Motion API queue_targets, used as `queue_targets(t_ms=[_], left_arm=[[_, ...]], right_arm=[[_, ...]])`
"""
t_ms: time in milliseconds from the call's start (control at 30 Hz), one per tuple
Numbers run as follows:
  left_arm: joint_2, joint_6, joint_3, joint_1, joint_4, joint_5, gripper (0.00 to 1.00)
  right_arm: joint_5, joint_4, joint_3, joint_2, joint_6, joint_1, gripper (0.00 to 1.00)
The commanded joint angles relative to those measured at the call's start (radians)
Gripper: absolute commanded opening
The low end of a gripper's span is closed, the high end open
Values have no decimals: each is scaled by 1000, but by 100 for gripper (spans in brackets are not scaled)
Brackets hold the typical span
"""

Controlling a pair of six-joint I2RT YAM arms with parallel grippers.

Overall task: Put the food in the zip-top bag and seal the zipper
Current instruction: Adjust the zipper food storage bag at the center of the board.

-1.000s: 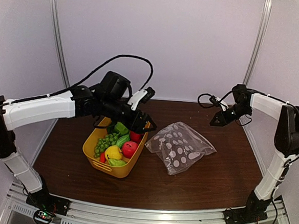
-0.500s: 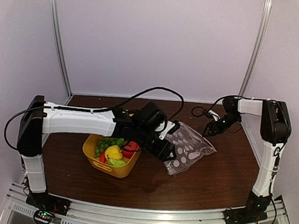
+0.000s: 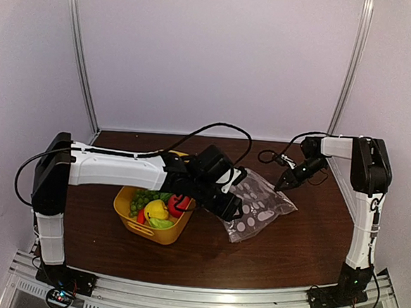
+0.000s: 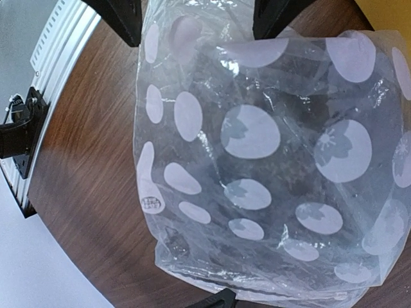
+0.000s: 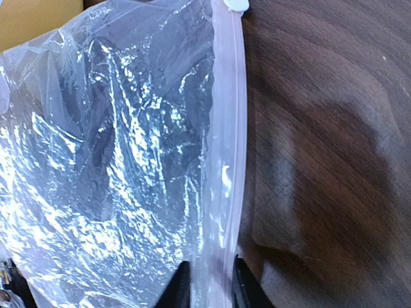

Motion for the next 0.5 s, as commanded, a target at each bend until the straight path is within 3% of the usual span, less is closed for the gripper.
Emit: queue_targets(t_ms=[0, 133, 467], left_arm=[[24, -12, -26, 4, 51, -43, 59], [17, -9, -34, 4, 53, -50, 59], [-61, 5, -59, 4, 92, -65, 61]], right_arm=[[-59, -70, 8, -29, -34, 4, 15], [-64, -80, 10, -84, -25, -4, 0], [79, -170, 89, -357, -18, -39, 0]])
